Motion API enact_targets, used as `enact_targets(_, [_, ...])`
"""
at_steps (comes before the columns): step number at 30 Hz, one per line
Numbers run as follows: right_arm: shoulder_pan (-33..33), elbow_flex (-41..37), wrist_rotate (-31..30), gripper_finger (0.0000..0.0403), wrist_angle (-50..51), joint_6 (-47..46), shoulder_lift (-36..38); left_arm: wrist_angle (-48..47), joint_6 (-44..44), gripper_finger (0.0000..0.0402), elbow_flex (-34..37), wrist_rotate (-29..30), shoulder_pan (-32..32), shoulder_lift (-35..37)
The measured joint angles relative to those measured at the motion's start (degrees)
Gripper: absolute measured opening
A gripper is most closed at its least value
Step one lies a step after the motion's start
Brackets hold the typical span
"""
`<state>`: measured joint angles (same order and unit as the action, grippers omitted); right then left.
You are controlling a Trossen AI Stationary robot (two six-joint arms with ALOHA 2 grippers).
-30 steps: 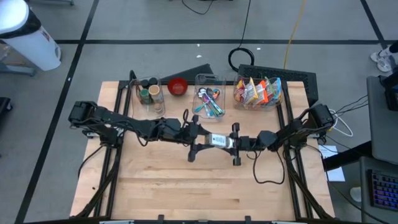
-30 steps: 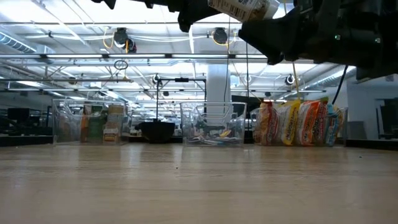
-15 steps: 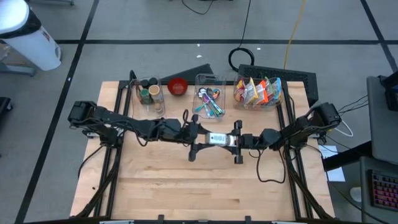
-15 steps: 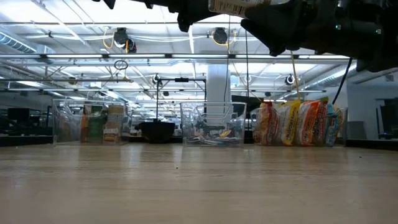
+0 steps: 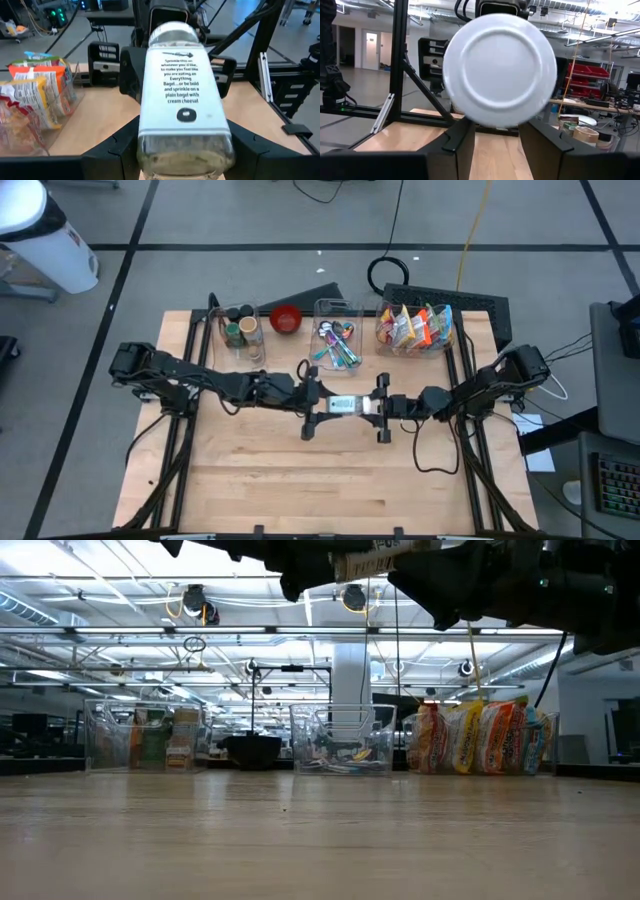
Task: Pick & Place Food Item
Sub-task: Put the white seasoning bottle into the left transparent bin
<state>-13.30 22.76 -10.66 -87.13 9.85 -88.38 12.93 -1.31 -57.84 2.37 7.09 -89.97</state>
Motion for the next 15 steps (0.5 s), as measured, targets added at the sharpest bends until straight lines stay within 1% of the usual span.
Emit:
enact_targets(7, [0.0,0.0,0.2,0.0139,-0.1,-0.1,0.0,-2.0,-0.7,0.0204,0.1,0.0,0.0,-0.9])
enact_targets(15, [-0.1,0.3,0.9,0.0139,-2.5,-1.4,0.3,0.1,-0.9,0.0204,0.5,0.0,-0.1,-6.3])
